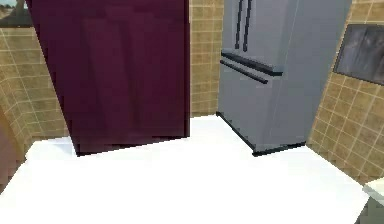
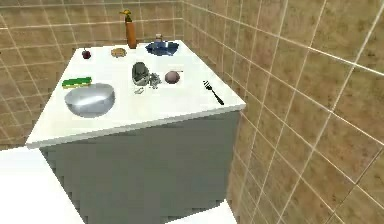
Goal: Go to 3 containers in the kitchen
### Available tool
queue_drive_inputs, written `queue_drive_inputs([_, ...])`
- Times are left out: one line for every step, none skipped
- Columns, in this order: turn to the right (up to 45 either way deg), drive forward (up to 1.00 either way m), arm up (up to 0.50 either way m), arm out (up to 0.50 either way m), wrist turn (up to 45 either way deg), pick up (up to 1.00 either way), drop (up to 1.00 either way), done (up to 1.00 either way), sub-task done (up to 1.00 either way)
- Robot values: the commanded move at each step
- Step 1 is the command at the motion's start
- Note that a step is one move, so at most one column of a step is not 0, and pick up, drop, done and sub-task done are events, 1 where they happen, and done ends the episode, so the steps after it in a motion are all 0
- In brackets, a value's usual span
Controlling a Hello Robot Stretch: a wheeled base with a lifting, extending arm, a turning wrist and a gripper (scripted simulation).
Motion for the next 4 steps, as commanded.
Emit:
queue_drive_inputs([27.0,0.0,0.0,0.0,0.0,0.0,0.0,0.0,0.0])
queue_drive_inputs([0.0,0.2,0.0,0.0,0.0,0.0,0.0,0.0,0.0])
queue_drive_inputs([45.0,0.0,0.0,0.0,0.0,0.0,0.0,0.0,0.0])
queue_drive_inputs([0.0,0.0,0.0,0.0,0.0,0.0,0.0,0.0,1.0])
